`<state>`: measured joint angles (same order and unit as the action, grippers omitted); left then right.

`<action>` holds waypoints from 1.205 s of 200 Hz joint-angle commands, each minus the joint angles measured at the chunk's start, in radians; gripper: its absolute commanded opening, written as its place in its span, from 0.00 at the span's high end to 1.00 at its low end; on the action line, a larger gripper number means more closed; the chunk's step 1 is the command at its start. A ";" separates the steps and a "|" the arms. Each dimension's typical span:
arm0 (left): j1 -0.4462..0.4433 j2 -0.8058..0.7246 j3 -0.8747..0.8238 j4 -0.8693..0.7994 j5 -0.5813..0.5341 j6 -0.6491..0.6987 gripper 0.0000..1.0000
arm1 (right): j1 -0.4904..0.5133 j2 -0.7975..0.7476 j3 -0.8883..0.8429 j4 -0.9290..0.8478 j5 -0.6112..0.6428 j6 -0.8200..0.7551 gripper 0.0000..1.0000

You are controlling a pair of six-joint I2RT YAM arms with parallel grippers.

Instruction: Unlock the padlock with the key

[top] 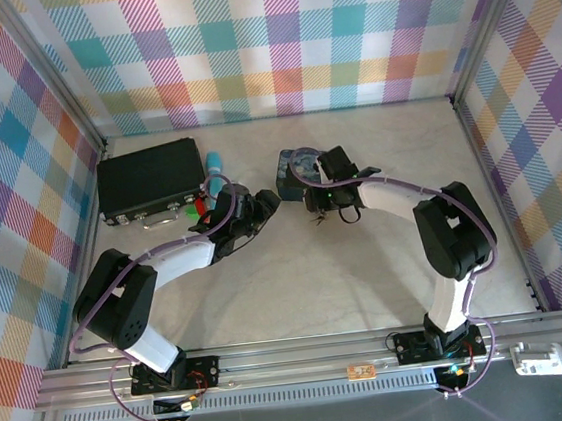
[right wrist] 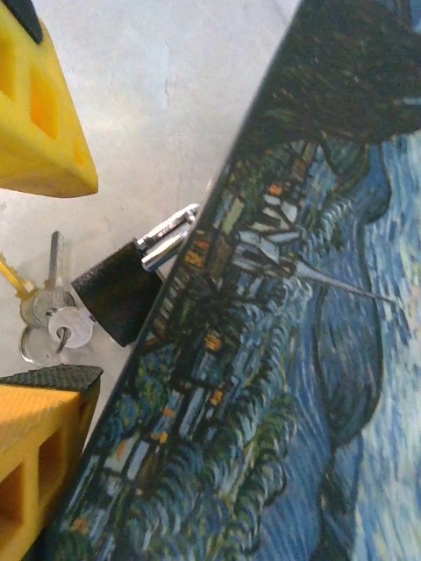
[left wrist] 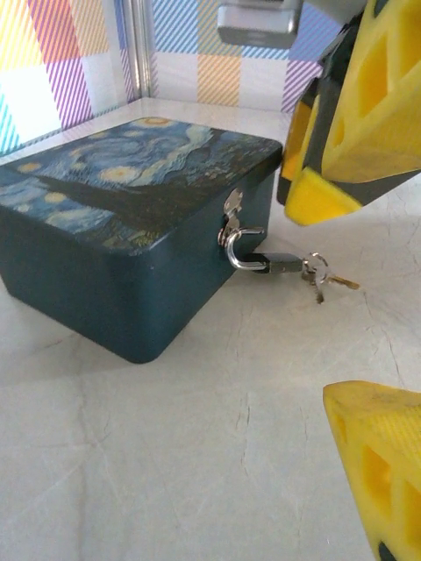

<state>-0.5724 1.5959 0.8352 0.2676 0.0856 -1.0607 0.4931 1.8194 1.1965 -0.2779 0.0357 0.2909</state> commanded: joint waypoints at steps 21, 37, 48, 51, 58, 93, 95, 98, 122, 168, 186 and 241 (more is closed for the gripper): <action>0.003 0.001 0.001 0.022 0.020 0.012 0.39 | -0.009 -0.006 0.029 -0.034 0.010 -0.123 0.46; 0.005 0.005 0.000 0.027 0.017 0.012 0.39 | 0.003 -0.006 0.019 -0.045 0.003 -0.138 0.46; 0.005 0.010 0.001 0.034 0.017 0.009 0.39 | 0.014 -0.001 0.013 -0.046 -0.005 -0.143 0.46; 0.005 0.011 0.002 0.036 0.017 0.007 0.39 | 0.018 0.002 0.012 -0.047 -0.005 -0.144 0.46; 0.006 0.015 0.002 0.041 0.020 0.003 0.39 | 0.027 0.011 0.014 -0.048 -0.003 -0.145 0.47; 0.006 0.022 0.003 0.051 0.032 0.001 0.39 | 0.051 0.069 0.061 -0.074 0.038 -0.147 0.47; 0.006 0.021 0.004 0.051 0.031 0.002 0.39 | 0.052 0.071 0.063 -0.075 0.039 -0.147 0.47; 0.006 0.020 0.001 0.051 0.031 0.001 0.39 | 0.054 0.074 0.068 -0.076 0.041 -0.148 0.47; 0.012 0.014 -0.007 0.054 0.029 0.002 0.39 | 0.071 0.103 0.102 -0.100 0.072 -0.166 0.48; 0.023 0.009 -0.028 0.075 0.033 -0.003 0.39 | 0.089 0.151 0.117 -0.136 0.158 -0.190 0.50; 0.028 0.009 -0.036 0.082 0.038 -0.006 0.39 | 0.093 0.164 0.123 -0.146 0.196 -0.204 0.52; 0.033 0.017 -0.049 0.109 0.046 -0.006 0.39 | 0.093 0.164 0.116 -0.123 0.172 -0.251 0.78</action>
<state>-0.5510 1.6081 0.7998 0.3340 0.1150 -1.0618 0.5777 1.9671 1.3041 -0.3836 0.2245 0.0803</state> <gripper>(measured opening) 0.608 0.268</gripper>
